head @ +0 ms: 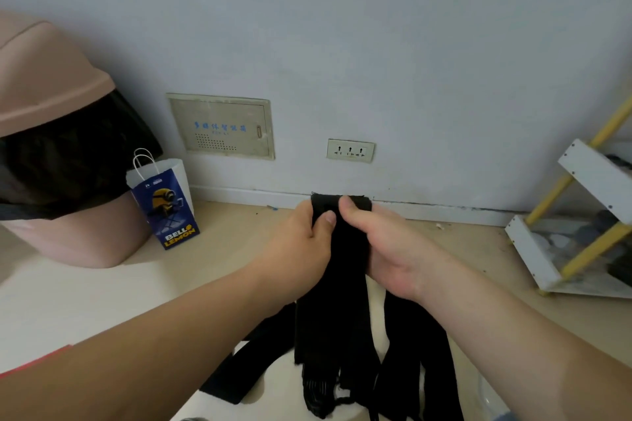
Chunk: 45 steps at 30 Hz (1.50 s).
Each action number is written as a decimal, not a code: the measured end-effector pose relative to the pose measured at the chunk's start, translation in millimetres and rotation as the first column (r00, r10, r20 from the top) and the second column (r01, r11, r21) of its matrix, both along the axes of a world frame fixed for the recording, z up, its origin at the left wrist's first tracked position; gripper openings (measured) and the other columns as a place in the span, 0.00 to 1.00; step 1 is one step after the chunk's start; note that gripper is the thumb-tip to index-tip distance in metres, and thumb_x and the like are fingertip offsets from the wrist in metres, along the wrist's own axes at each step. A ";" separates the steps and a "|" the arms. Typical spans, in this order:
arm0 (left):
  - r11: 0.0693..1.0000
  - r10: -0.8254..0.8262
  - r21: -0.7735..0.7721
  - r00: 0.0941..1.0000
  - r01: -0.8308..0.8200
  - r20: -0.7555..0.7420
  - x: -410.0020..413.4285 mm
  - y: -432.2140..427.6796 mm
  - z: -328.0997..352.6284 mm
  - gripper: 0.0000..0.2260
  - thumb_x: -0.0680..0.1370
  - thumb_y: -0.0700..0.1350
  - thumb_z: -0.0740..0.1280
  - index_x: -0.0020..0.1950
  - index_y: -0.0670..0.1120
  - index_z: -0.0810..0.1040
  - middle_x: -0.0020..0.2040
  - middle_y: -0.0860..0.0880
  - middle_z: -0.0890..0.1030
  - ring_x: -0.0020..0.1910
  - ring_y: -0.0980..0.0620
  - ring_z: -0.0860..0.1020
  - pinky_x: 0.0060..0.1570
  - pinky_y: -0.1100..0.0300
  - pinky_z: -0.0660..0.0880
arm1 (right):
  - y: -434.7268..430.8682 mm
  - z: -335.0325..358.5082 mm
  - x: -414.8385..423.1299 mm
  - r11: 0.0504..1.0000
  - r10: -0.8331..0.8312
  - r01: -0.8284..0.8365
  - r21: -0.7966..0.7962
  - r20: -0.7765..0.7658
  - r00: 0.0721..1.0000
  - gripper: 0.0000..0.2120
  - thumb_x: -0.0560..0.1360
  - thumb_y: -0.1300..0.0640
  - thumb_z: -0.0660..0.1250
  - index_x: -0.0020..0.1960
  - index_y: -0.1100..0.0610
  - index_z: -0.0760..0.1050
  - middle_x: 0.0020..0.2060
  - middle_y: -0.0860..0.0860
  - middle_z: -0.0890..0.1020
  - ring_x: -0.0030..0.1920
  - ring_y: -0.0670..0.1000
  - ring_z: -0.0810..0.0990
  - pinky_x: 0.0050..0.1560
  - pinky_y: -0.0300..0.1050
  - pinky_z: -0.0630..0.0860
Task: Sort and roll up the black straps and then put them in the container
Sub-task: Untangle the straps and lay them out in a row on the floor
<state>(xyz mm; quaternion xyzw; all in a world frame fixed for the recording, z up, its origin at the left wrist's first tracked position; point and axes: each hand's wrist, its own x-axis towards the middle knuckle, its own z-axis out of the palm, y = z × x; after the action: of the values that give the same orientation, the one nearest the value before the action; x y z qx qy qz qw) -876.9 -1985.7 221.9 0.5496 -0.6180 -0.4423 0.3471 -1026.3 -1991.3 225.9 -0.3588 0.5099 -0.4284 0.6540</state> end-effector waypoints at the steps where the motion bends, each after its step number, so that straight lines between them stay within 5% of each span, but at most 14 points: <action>1: 0.999 -0.026 0.040 0.999 0.028 -0.043 0.0 1.4 -0.6 0.10 0.86 0.53 0.61 0.61 0.52 0.78 0.52 0.50 0.86 0.53 0.50 0.85 0.60 0.43 0.81 | -0.9 0.3 0.2 0.999 -0.048 0.048 -0.024 -0.008 0.999 0.13 0.86 0.50 0.64 0.64 0.54 0.83 0.56 0.55 0.89 0.56 0.57 0.88 0.53 0.53 0.84; 4: 0.970 -0.143 0.184 0.985 0.160 -0.099 -1.2 8.2 -6.3 0.09 0.83 0.48 0.67 0.62 0.55 0.80 0.54 0.52 0.88 0.54 0.51 0.87 0.62 0.46 0.81 | -2.7 3.8 -1.7 0.977 -0.208 0.209 -0.049 0.014 0.978 0.10 0.87 0.51 0.64 0.63 0.50 0.81 0.56 0.55 0.89 0.56 0.59 0.88 0.59 0.59 0.83; 8: 0.953 -0.217 0.228 0.975 0.200 0.052 4.6 18.8 -18.3 0.09 0.84 0.48 0.68 0.64 0.53 0.79 0.55 0.53 0.87 0.55 0.54 0.86 0.63 0.49 0.81 | -2.1 6.5 -10.5 0.942 -0.333 0.334 -0.024 0.033 0.942 0.11 0.86 0.46 0.63 0.62 0.50 0.80 0.56 0.52 0.87 0.57 0.57 0.86 0.56 0.58 0.83; 12: 0.959 -0.212 0.214 0.970 0.184 0.117 7.4 19.2 -19.6 0.10 0.85 0.49 0.65 0.66 0.53 0.78 0.56 0.52 0.86 0.57 0.52 0.85 0.63 0.49 0.81 | 2.6 -3.9 -22.4 0.991 -0.136 0.136 -0.005 0.013 0.991 0.14 0.84 0.48 0.68 0.66 0.54 0.79 0.58 0.55 0.88 0.58 0.58 0.87 0.58 0.61 0.84; 15: 0.955 -0.183 0.239 0.983 0.175 0.012 -1.8 20.1 -26.7 0.07 0.86 0.48 0.64 0.63 0.55 0.78 0.55 0.51 0.87 0.54 0.51 0.86 0.57 0.52 0.83 | 8.2 -19.2 -30.1 0.999 0.025 -0.028 -0.024 -0.125 0.992 0.12 0.83 0.56 0.71 0.65 0.51 0.79 0.58 0.54 0.88 0.58 0.58 0.88 0.57 0.62 0.84; 21: 0.799 -0.217 0.516 0.949 0.308 -0.229 -1.9 30.7 -68.5 0.14 0.81 0.38 0.65 0.65 0.48 0.80 0.58 0.42 0.87 0.56 0.42 0.86 0.53 0.48 0.84 | 13.9 -47.5 -31.4 0.997 0.058 -0.076 -0.028 -0.403 0.913 0.14 0.78 0.51 0.76 0.62 0.48 0.81 0.55 0.48 0.89 0.58 0.54 0.87 0.64 0.62 0.82; 25: 0.723 -0.200 0.616 0.948 0.313 -0.247 13.5 30.4 -109.9 0.18 0.76 0.34 0.61 0.62 0.44 0.82 0.53 0.39 0.87 0.53 0.37 0.86 0.58 0.41 0.83 | 24.5 -77.2 -12.5 0.980 0.180 -0.196 0.036 -0.583 0.792 0.12 0.83 0.50 0.70 0.66 0.46 0.77 0.55 0.48 0.86 0.56 0.54 0.86 0.46 0.50 0.85; 28: 0.660 -0.268 0.688 0.951 0.300 -0.157 29.5 25.6 -141.6 0.21 0.75 0.33 0.60 0.65 0.45 0.81 0.56 0.40 0.86 0.54 0.37 0.86 0.57 0.41 0.84 | 29.3 -105.2 8.2 0.957 0.291 -0.236 0.171 -0.627 0.723 0.12 0.86 0.49 0.63 0.69 0.44 0.71 0.58 0.50 0.83 0.50 0.58 0.88 0.35 0.52 0.86; 31: 0.600 -0.262 0.754 0.957 0.266 -0.129 49.3 15.3 -173.4 0.19 0.76 0.36 0.61 0.65 0.47 0.80 0.54 0.42 0.85 0.50 0.41 0.86 0.50 0.47 0.86 | 15.6 -143.3 31.9 0.952 0.306 -0.210 0.224 -0.644 0.702 0.18 0.87 0.51 0.60 0.76 0.45 0.68 0.67 0.51 0.78 0.61 0.59 0.83 0.52 0.59 0.87; 33: 0.596 -0.197 0.778 0.976 0.198 -0.097 67.4 5.1 -188.4 0.13 0.77 0.37 0.61 0.56 0.46 0.80 0.45 0.45 0.82 0.38 0.48 0.83 0.37 0.57 0.81 | 0.1 -169.1 51.4 0.961 0.273 -0.175 0.214 -0.623 0.733 0.24 0.88 0.54 0.60 0.82 0.43 0.63 0.75 0.50 0.74 0.72 0.58 0.74 0.72 0.60 0.76; 35: 0.560 -0.159 0.814 0.984 0.153 -0.076 88.8 -3.8 -205.9 0.08 0.80 0.40 0.62 0.55 0.45 0.78 0.43 0.45 0.80 0.34 0.49 0.81 0.34 0.59 0.79 | -14.2 -194.2 69.8 0.964 0.234 -0.112 0.240 -0.568 0.789 0.28 0.88 0.58 0.59 0.84 0.42 0.58 0.77 0.49 0.71 0.77 0.57 0.69 0.78 0.57 0.68; 38: 0.501 -0.133 0.857 0.989 0.120 -0.060 112.7 -11.1 -244.2 0.07 0.83 0.42 0.63 0.59 0.45 0.78 0.44 0.45 0.82 0.38 0.48 0.84 0.45 0.52 0.84 | -32.5 -232.9 90.3 0.958 0.173 -0.018 0.288 -0.525 0.833 0.32 0.85 0.63 0.61 0.83 0.39 0.61 0.74 0.50 0.74 0.73 0.57 0.73 0.72 0.54 0.74; 42: 0.566 -0.218 0.824 0.970 0.038 0.106 108.5 -11.7 -292.0 0.05 0.84 0.42 0.65 0.49 0.49 0.74 0.44 0.46 0.79 0.39 0.49 0.80 0.42 0.53 0.83 | -55.7 -276.0 98.9 0.919 0.051 0.129 0.373 -0.437 0.898 0.33 0.80 0.74 0.61 0.75 0.44 0.72 0.57 0.49 0.80 0.50 0.48 0.77 0.43 0.43 0.75; 45: 0.556 -0.287 0.829 0.950 0.060 0.124 95.2 -22.0 -310.1 0.03 0.84 0.41 0.64 0.53 0.49 0.75 0.44 0.46 0.81 0.39 0.49 0.82 0.43 0.54 0.84 | -77.3 -297.5 96.5 0.887 -0.007 0.196 0.418 -0.412 0.911 0.36 0.79 0.76 0.60 0.78 0.46 0.71 0.59 0.52 0.80 0.47 0.48 0.76 0.42 0.45 0.75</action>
<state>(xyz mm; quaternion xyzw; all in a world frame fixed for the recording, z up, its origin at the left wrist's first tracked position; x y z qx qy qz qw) -781.7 -2007.7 -88.3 0.6330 -0.4333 -0.6377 -0.0702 -929.8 -2068.6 -71.6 -0.2494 0.7361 -0.2507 0.5771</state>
